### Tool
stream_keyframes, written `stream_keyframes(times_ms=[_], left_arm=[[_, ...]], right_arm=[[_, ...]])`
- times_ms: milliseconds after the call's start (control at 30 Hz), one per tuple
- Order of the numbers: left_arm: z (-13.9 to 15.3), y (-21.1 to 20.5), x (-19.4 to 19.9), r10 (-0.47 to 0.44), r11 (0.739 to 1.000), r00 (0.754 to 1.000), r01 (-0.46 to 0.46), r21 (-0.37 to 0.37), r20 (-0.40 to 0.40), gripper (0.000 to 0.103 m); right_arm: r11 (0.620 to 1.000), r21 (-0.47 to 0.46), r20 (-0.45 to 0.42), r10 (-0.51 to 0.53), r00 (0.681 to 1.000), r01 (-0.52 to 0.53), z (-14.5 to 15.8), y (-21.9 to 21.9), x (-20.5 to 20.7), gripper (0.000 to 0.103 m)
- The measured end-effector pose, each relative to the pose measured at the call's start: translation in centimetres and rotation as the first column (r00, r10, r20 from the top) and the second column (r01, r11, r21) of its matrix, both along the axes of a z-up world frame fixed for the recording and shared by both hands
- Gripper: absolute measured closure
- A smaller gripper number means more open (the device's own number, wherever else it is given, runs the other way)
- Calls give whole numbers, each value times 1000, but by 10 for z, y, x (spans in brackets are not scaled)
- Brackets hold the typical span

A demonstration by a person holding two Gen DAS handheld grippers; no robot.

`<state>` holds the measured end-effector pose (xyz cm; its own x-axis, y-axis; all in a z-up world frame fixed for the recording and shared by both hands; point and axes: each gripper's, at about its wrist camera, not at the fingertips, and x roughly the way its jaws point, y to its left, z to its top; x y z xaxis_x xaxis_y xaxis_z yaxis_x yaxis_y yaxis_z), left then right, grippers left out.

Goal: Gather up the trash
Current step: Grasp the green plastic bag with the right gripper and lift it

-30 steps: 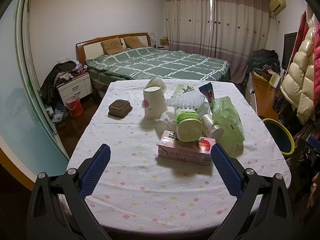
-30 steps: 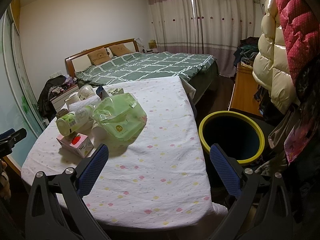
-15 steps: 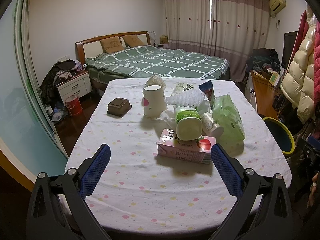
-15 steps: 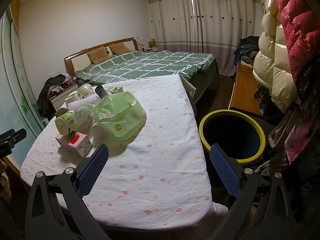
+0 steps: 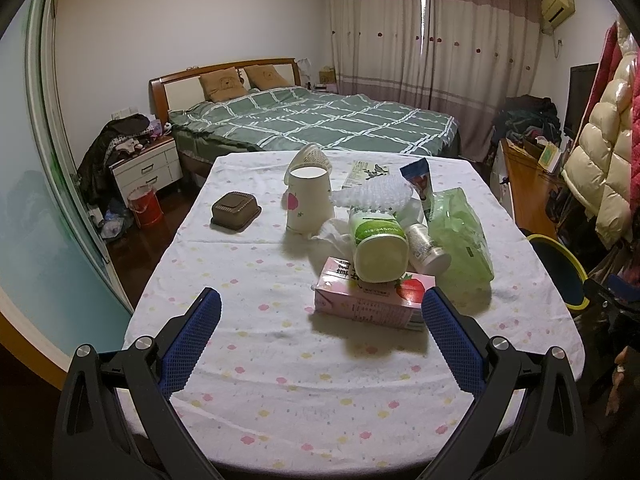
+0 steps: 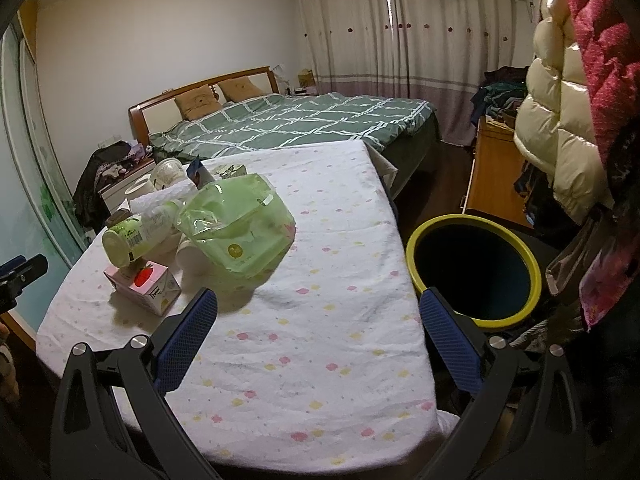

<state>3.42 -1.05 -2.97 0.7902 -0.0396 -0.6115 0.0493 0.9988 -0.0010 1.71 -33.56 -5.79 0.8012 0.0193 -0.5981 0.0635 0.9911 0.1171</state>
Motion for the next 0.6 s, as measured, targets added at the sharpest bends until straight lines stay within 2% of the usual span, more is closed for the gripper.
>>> stream_keyframes(times_ms=[233, 600], left_arm=[[-4, 2, 12, -7, 1000, 1000, 7, -8, -9, 4], [-13, 14, 27, 3, 1000, 1000, -3, -28, -28, 4]], right_arm=[[997, -28, -7, 78, 997, -78, 1, 26, 29, 6], [973, -83, -8, 215, 977, -215, 2, 89, 96, 7]])
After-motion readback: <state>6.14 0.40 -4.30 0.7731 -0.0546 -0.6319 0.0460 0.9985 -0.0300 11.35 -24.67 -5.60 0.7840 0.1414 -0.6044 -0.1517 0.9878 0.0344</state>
